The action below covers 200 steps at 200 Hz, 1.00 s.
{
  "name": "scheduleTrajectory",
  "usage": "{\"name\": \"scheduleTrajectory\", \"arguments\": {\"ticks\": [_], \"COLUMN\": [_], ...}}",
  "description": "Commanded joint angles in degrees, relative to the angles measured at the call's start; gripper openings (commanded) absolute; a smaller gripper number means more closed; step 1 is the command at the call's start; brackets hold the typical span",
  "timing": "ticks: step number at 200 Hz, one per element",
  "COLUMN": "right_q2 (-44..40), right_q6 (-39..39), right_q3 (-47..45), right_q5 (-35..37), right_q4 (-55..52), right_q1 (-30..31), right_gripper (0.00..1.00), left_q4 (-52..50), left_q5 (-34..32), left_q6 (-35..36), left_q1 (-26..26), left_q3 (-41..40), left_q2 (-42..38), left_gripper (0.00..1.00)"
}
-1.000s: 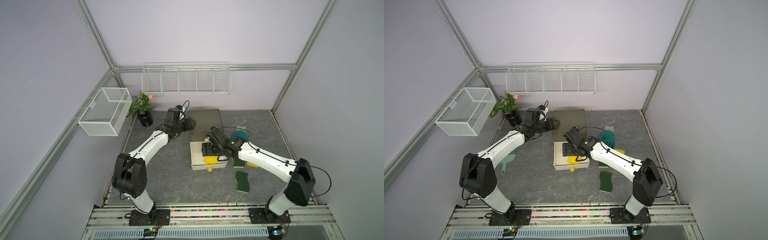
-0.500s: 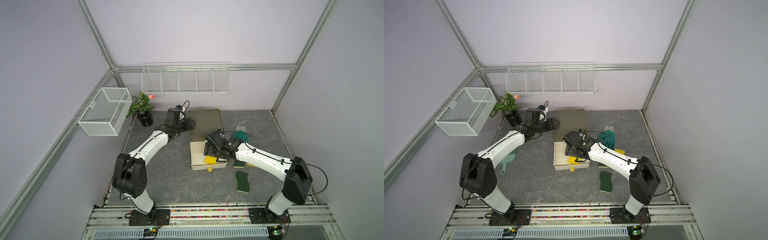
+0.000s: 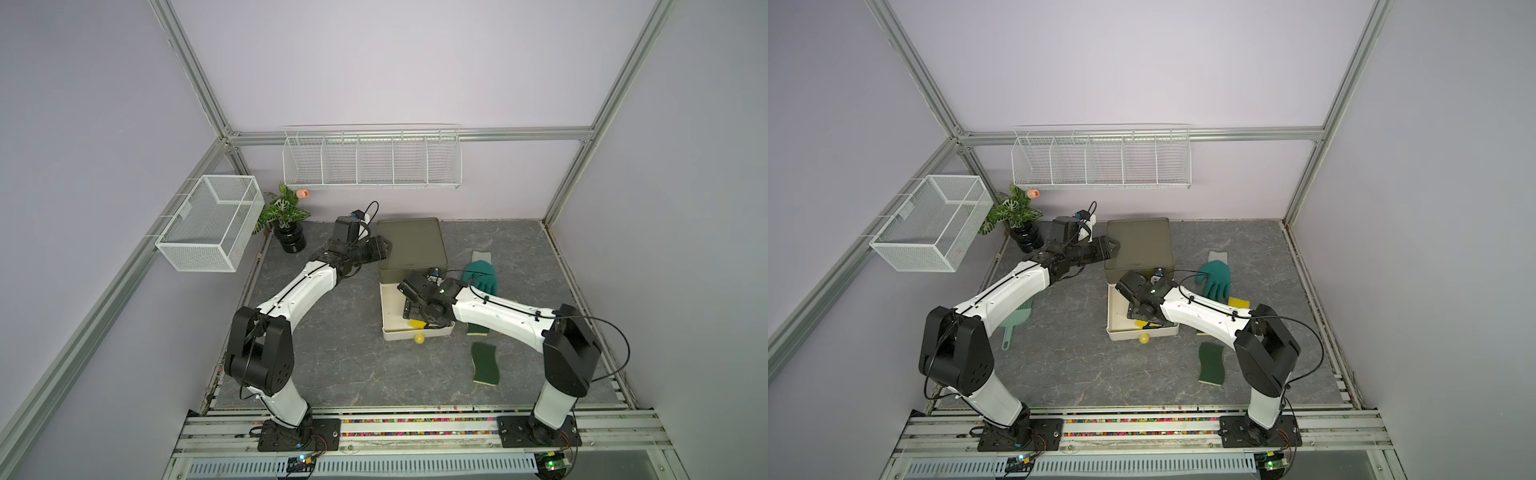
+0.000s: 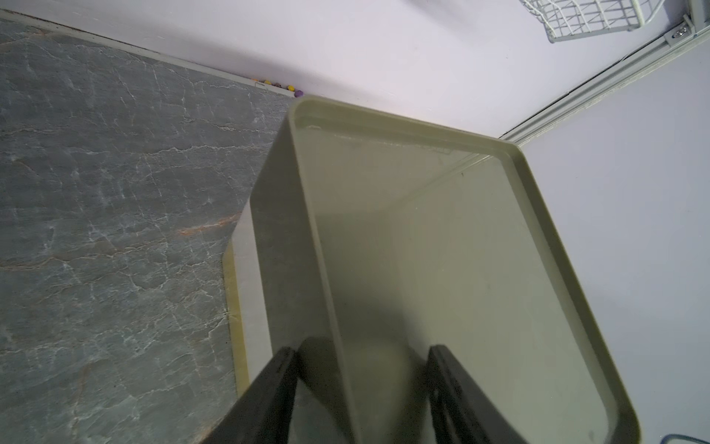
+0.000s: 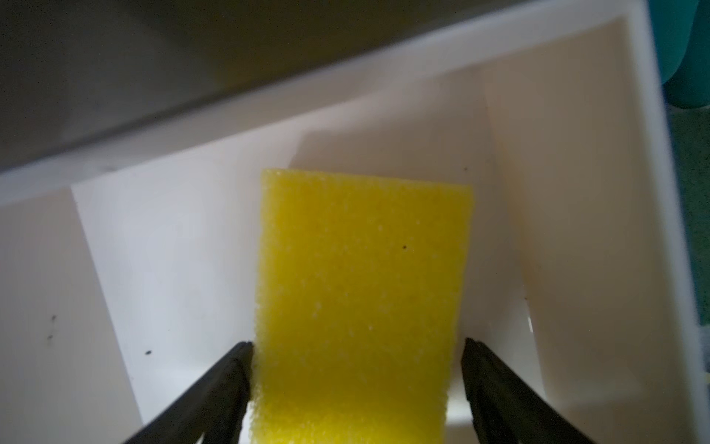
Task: Take the sponge out of the drawer
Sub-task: Pick up the sponge from the drawer.
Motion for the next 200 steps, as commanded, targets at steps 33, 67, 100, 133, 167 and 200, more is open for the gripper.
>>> {"name": "scheduleTrajectory", "arguments": {"ticks": [33,67,100,133,167,200], "right_q2": [3.2,4.58,4.75,4.03,3.46,1.95], "right_q6": [-0.24,-0.45,-0.23,-0.23,-0.44,-1.23], "right_q3": [2.99,3.46,3.47,3.58,3.87,3.93], "right_q5": [1.79,0.94,1.03,1.53,1.58,1.57], "right_q4": [0.65,0.29,0.11,0.11,0.27,1.06], "right_q1": [-0.21,-0.17,-0.17,-0.16,-0.15,-0.16], "right_gripper": [0.89,0.97,0.9,0.76,0.67,0.62], "left_q4": [-5.49,-5.45,-5.66,-5.63,-5.76,-5.79], "left_q5": [4.11,4.23,4.22,4.28,4.39,4.32], "left_q6": [1.21,1.37,1.45,1.33,1.36,1.25], "left_q1": [-1.34,-1.23,-1.07,-0.99,-0.93,-0.99], "left_q3": [-2.16,-2.16,-2.16,-1.98,-1.96,-1.9], "left_q2": [2.9,2.85,2.59,2.63,2.72,2.63], "left_gripper": [0.58,0.58,0.58,0.57,0.58,0.57]}}
